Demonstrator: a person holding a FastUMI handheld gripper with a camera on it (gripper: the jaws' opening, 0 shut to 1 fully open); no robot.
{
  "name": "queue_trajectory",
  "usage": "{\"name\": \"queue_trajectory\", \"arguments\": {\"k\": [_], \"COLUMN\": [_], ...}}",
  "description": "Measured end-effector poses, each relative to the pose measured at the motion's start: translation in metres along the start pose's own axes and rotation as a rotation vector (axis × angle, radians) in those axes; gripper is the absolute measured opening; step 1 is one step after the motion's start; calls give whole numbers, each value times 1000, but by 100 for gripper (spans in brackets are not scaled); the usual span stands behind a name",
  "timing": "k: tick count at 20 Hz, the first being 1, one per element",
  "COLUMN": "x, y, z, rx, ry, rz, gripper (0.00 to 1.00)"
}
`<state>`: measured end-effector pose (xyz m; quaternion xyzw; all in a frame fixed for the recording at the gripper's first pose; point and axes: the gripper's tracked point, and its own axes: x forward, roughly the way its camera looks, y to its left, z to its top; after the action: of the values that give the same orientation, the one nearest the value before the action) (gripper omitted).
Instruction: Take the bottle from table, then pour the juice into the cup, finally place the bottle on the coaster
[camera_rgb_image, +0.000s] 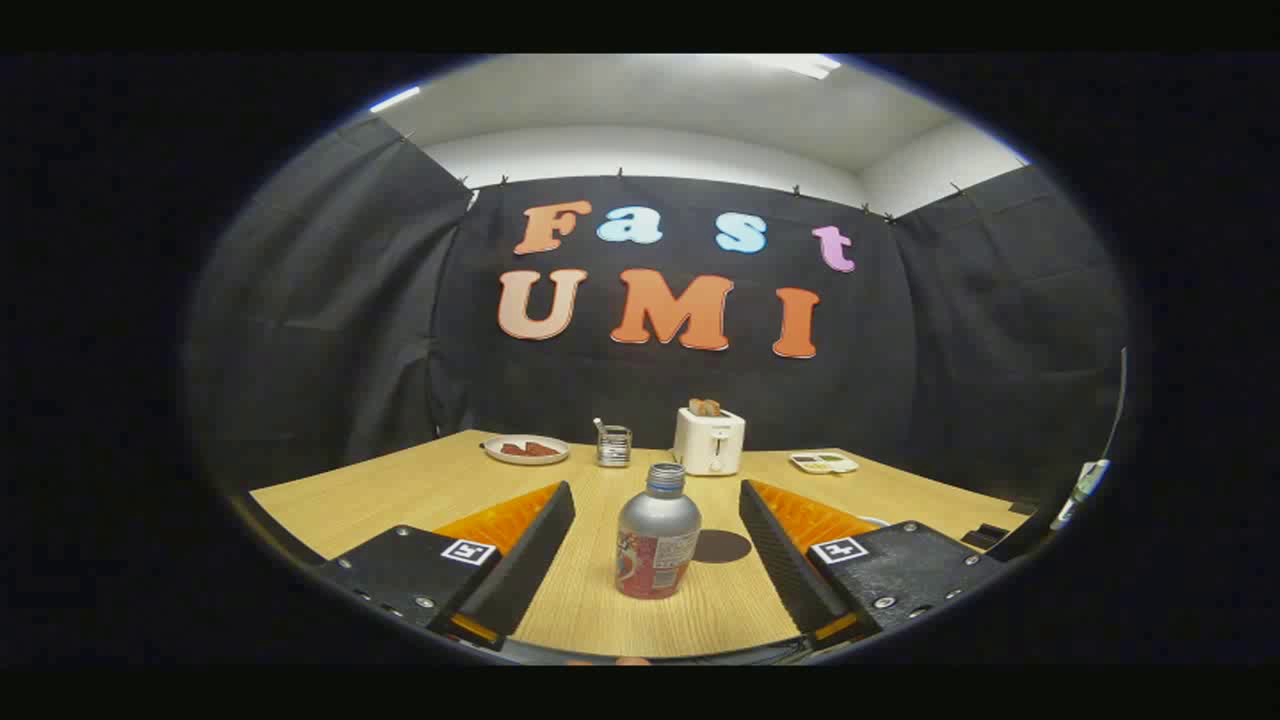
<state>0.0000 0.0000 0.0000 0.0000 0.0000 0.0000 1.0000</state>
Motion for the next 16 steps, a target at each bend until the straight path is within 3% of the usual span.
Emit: {"name": "queue_trajectory", "arguments": {"k": [16], "x": [5], "y": [-6], "z": [8], "rx": [23], "ry": [21], "rz": [-25], "gripper": [98]}}
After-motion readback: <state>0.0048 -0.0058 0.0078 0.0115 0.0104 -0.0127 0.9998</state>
